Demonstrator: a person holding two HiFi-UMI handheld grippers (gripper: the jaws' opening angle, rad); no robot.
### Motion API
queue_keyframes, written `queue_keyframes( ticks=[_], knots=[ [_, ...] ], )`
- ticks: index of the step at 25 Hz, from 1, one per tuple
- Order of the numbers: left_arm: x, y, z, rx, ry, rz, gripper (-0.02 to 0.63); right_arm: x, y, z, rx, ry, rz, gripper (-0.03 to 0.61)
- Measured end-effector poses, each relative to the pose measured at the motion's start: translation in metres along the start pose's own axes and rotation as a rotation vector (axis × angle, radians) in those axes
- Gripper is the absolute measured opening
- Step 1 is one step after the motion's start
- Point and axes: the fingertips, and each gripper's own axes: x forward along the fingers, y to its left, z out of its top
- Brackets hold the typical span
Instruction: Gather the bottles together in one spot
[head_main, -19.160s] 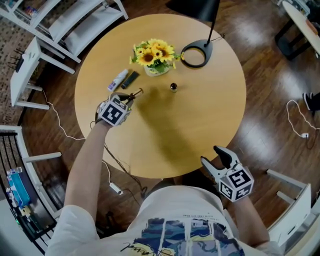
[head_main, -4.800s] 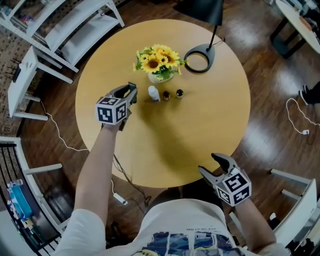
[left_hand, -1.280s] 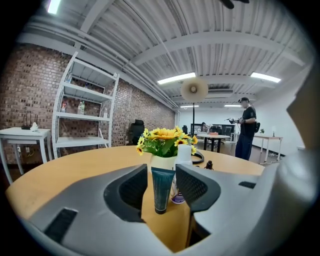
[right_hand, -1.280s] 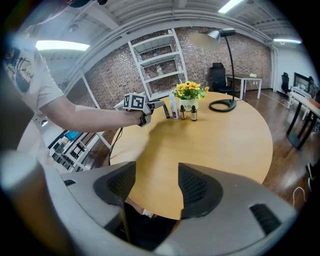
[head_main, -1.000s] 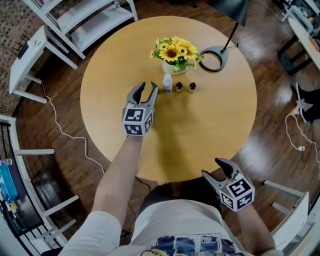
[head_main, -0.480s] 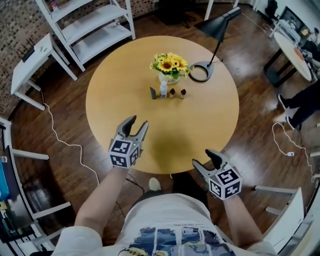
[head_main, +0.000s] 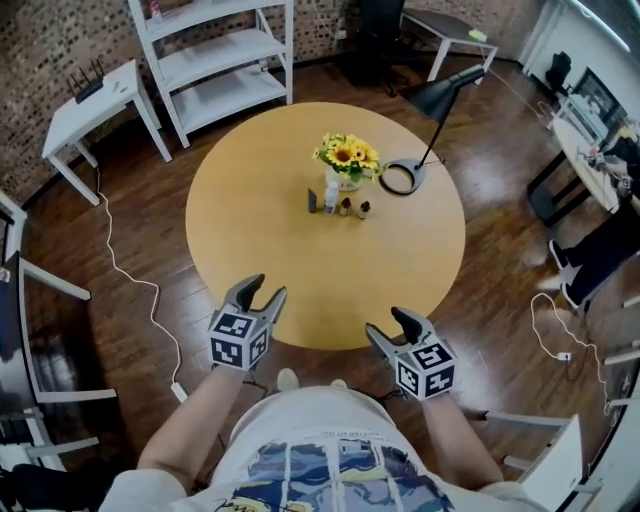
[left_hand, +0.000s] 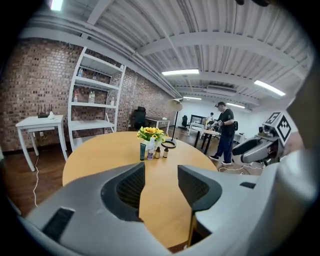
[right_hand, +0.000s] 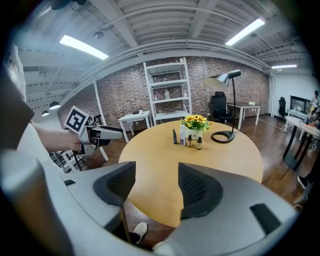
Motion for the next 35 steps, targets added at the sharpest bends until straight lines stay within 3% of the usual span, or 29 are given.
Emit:
queue_keyframes(
  ticks=[5,11,18,35],
  knots=[
    [-0.024,-0.024,-0.009,-0.053,0.030,0.027,0.181,-0.017,-0.003,0.011,-0.036,-0.011,0.050,0.287],
    [-0.052,-0.044,-0.024,-0.074,0.050,0.062,0.192,-0.042,-0.029,-0.002,0.007,-0.026,0.046,0.287],
    [-0.070,-0.065,-0.045,-0.045,0.122,0.067,0.192,-0.061,-0.044,-0.023,0.041,-0.027,0.039,0.287],
    [-0.085,-0.089,-0.057,-0.069,0.137,0.068,0.192,-0.080,-0.040,-0.033,0.028,-0.038,0.059,0.288]
  ],
)
